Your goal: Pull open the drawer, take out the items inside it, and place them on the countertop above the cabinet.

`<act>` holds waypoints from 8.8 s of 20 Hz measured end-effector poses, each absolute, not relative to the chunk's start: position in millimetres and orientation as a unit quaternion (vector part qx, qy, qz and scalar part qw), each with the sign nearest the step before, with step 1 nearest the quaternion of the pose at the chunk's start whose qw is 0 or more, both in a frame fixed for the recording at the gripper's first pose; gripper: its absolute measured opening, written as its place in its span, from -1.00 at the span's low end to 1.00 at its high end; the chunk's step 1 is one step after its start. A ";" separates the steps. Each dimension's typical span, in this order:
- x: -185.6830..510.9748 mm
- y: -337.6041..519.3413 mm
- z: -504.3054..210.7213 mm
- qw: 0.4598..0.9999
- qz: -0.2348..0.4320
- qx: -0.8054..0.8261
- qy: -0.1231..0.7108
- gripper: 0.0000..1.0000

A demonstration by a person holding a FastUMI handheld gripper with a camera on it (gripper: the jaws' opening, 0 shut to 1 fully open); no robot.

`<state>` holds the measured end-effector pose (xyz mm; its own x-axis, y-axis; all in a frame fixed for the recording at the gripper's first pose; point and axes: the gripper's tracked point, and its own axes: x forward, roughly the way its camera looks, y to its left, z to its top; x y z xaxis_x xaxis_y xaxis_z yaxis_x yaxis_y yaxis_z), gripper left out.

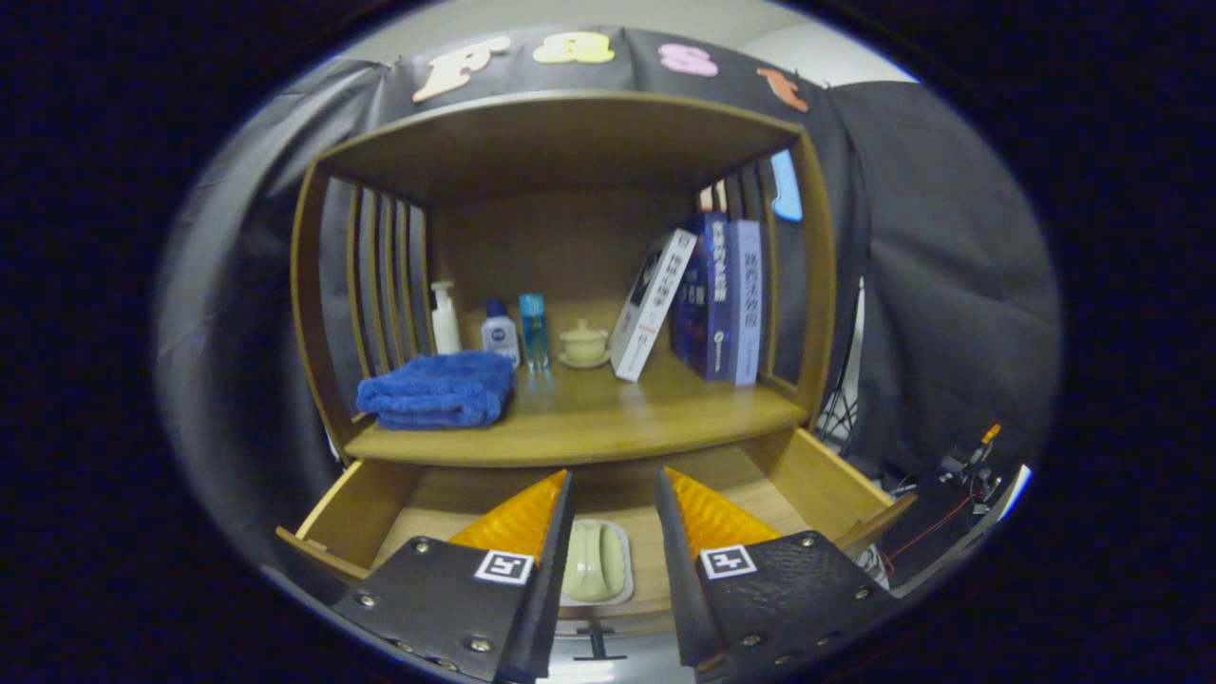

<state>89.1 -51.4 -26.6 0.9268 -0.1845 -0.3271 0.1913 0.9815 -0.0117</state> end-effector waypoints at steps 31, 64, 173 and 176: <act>130.1 -56.8 -162.2 0.886 -0.167 0.089 0.422 -0.55; 144.5 -52.1 -109.6 0.910 -0.174 0.057 0.371 0.15; 22.2 -12.8 -91.0 0.997 -0.055 0.049 0.012 0.08; 42.9 -15.1 -87.5 0.998 -0.049 0.045 0.012 0.09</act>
